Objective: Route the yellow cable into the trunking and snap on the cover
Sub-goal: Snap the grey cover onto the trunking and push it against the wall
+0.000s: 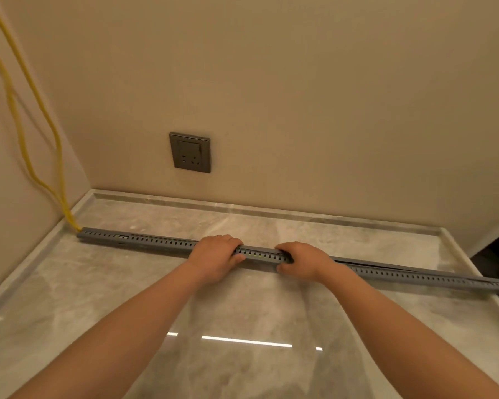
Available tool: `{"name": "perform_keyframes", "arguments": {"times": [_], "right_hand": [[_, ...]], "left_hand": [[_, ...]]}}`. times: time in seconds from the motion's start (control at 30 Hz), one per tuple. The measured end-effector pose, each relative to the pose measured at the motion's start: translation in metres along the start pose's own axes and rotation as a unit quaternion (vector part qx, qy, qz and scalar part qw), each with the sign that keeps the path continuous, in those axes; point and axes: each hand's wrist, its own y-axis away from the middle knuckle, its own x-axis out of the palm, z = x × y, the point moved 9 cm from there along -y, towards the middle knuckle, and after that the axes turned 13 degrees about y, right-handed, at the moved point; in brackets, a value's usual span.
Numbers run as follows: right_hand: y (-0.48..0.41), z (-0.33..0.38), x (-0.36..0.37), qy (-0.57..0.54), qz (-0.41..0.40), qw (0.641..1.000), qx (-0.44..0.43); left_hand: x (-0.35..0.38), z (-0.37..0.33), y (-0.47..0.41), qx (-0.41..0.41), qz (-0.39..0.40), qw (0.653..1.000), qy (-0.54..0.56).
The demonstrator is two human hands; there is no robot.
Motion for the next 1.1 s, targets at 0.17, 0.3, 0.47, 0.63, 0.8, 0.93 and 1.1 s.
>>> {"name": "perform_keyframes", "arguments": {"times": [0.17, 0.3, 0.47, 0.63, 0.8, 0.93, 1.1], "right_hand": [[0.010, -0.055, -0.002, 0.005, 0.046, 0.999, 0.017], [0.015, -0.087, 0.000, 0.066, 0.089, 0.994, 0.022], [0.018, -0.086, -0.010, 0.159, -0.028, 0.987, 0.004], [0.019, -0.079, -0.021, 0.192, -0.123, 0.973, 0.020], [0.016, -0.095, -0.024, 0.173, -0.097, 0.979, 0.044], [0.016, -0.097, -0.014, 0.169, -0.070, 0.983, 0.025], [0.014, -0.103, -0.012, 0.180, -0.098, 0.979, 0.019]], "left_hand": [[0.008, -0.005, -0.011, -0.021, 0.017, 0.999, 0.044], [0.006, -0.005, -0.011, -0.019, 0.049, 0.998, 0.019], [0.003, -0.010, -0.012, -0.043, 0.002, 0.996, -0.076], [-0.003, -0.001, -0.011, -0.086, -0.022, 0.992, -0.094], [-0.003, 0.015, -0.012, -0.107, 0.006, 0.991, -0.075], [0.003, 0.022, -0.014, -0.097, 0.097, 0.988, -0.069], [0.000, 0.016, -0.014, -0.081, 0.083, 0.988, -0.105]]}}
